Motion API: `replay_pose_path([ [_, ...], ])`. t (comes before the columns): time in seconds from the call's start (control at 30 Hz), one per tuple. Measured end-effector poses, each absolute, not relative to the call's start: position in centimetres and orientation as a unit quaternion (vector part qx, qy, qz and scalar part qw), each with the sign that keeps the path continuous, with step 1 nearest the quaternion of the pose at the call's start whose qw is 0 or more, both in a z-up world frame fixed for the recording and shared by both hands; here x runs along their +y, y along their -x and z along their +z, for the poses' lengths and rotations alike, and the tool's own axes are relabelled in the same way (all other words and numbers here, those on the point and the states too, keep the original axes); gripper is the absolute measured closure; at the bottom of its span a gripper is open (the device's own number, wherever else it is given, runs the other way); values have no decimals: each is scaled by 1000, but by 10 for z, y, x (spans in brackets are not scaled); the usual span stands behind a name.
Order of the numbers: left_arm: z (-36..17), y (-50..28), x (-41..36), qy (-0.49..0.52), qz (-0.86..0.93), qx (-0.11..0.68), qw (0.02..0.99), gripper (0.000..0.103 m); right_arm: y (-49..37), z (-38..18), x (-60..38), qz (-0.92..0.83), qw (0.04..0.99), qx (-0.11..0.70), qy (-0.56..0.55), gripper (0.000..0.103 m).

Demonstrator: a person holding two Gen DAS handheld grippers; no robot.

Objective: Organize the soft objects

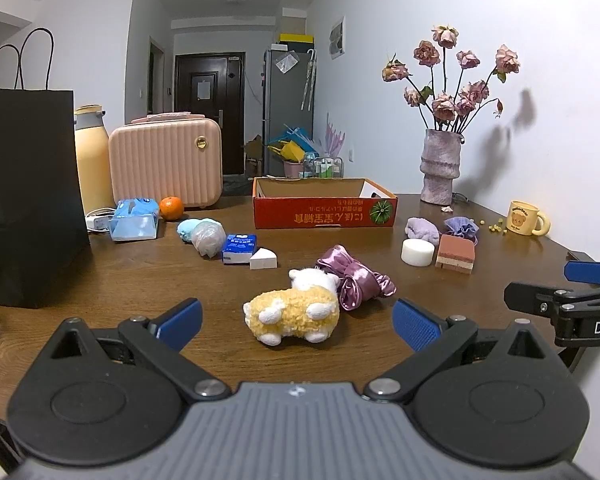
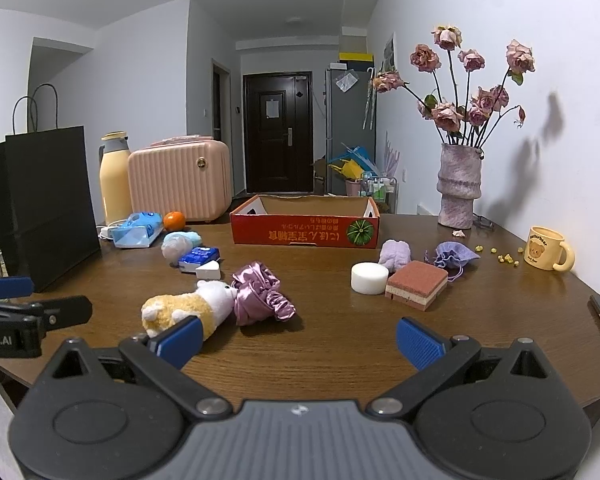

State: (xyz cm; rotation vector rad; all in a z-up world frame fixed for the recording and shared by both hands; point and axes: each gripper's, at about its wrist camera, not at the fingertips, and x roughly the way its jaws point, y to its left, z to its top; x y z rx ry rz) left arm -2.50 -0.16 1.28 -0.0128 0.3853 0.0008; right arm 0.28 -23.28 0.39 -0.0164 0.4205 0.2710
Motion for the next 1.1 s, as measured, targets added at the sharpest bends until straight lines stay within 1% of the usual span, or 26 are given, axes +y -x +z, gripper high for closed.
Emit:
replay_pose_path([
  [1.1, 13, 25, -1, 6, 1, 191, 982, 0, -1, 7, -234, 132, 969, 207, 11, 0],
])
